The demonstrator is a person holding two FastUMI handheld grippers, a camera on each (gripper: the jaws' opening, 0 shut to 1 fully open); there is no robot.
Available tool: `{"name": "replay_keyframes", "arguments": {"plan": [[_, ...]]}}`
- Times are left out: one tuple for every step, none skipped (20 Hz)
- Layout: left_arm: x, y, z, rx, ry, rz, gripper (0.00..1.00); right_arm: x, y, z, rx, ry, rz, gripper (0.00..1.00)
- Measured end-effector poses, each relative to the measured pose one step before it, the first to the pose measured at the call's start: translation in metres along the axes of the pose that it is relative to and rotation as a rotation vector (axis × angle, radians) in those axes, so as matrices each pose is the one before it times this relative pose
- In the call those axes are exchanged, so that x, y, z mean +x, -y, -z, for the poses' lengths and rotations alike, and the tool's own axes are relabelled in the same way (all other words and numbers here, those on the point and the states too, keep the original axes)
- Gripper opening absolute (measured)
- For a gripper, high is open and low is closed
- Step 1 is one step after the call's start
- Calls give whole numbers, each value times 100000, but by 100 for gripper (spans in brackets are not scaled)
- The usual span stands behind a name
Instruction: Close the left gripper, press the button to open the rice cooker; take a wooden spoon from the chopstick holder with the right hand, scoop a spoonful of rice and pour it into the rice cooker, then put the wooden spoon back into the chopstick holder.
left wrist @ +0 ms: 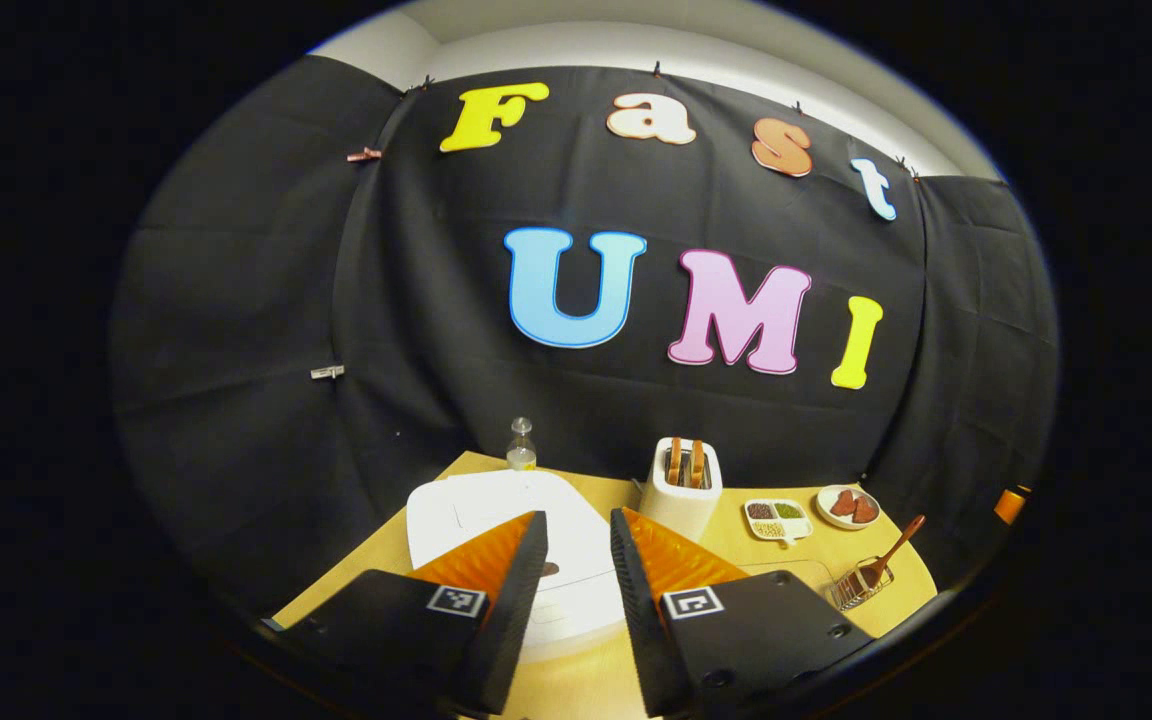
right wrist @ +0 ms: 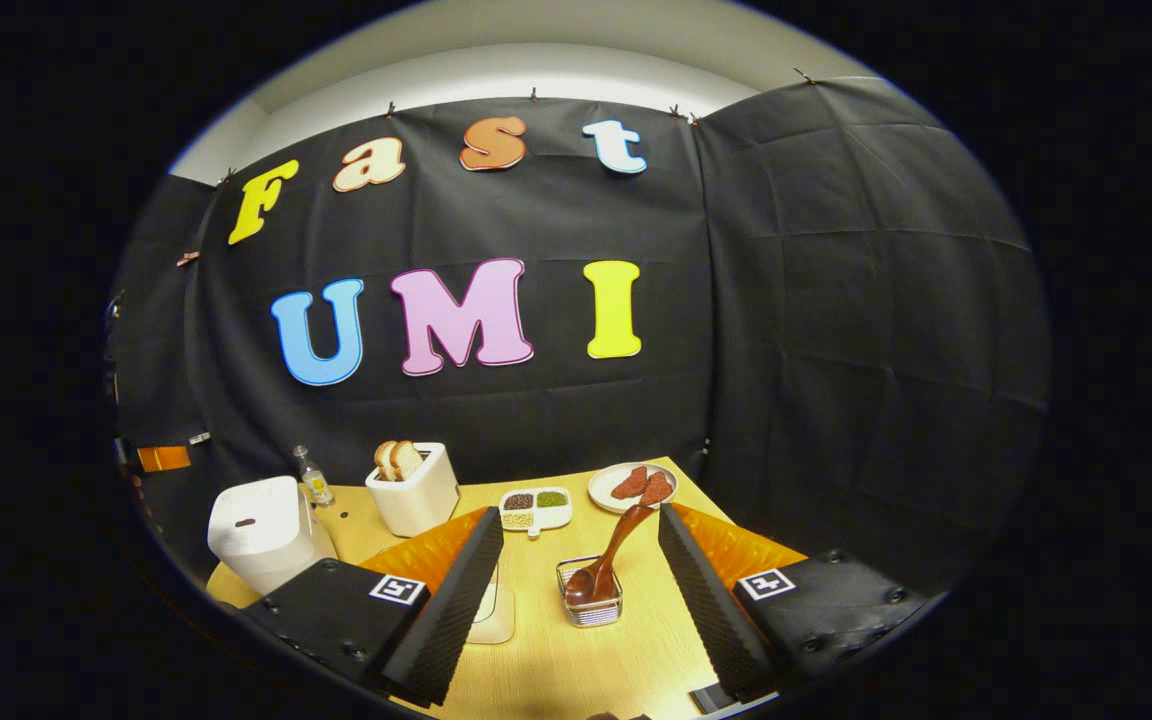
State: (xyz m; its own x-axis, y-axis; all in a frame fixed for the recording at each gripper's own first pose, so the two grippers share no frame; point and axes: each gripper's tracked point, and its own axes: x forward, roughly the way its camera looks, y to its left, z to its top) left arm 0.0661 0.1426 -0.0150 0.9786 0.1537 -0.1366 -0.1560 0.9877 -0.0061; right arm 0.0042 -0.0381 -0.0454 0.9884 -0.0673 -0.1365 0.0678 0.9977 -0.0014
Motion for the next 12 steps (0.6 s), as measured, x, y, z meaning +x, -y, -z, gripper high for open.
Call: {"name": "replay_keyframes", "arguments": {"plan": [[659,-610,465,-333,-2462,503,47,-313,203,223,306,-357,1243,98],[555,-748,394,-608,-1905,62,37,-386,97,221,250,-382,1100,98],[500,-676,350,-991,-2008,428,31,-368,-4,203,167,-370,1003,98],[391,-314,492,-740,-2204,1120,24,-441,-62,206,-26,-378,1042,98],[406,-280,282,104,-1260,1149,20,-482,-64,229,-125,-354,1095,98],[554,-388,158,406,-849,764,14,-414,-99,222,-88,-278,1191,98],[568,-479,245,229,-1026,624,11,-536,-173,202,98,-229,1152,98],[589,-192,348,-231,-1004,1191,9,-554,-95,219,196,-266,1089,98],[522,-248,297,-535,-1243,1080,8,-655,-252,265,66,-123,1226,98],[694,-151,321,-178,-1403,1553,7,-643,-220,204,34,-104,1337,98],[560,-370,265,437,-1214,519,7,-602,-169,277,40,-183,1196,98],[826,-402,360,770,-1279,301,7,-731,-111,379,-50,-395,1080,98]]}}
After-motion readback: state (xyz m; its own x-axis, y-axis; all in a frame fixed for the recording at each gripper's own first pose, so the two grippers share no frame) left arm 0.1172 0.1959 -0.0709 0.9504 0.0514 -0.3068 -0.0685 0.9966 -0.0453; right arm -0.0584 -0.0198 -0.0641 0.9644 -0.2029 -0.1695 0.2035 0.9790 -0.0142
